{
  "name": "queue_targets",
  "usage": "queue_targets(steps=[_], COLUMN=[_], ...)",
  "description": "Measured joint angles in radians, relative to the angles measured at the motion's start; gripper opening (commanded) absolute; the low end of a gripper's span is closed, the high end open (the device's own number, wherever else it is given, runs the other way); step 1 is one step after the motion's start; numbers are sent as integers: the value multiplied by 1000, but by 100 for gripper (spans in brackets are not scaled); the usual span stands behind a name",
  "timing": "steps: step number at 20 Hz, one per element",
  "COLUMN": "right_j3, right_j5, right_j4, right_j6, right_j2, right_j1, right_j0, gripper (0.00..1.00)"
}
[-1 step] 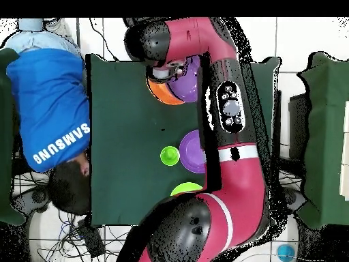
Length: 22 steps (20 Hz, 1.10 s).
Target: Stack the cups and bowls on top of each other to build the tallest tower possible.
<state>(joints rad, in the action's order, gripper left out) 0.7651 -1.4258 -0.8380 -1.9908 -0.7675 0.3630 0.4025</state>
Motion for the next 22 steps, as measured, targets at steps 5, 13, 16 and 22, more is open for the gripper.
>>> queue_targets(steps=[5, 13, 16, 22], right_j3=[-32, -106, -123, -122], right_j5=[0, 0, 0, -2], right_j4=[5, 5, 6, 82], right_j6=[0, 0, 0, -1], right_j2=[21, 34, 38, 56], right_j1=[-2, -14, -14, 15], right_j0=[-9, -42, -53, -71], gripper=[100, 100, 100, 100])
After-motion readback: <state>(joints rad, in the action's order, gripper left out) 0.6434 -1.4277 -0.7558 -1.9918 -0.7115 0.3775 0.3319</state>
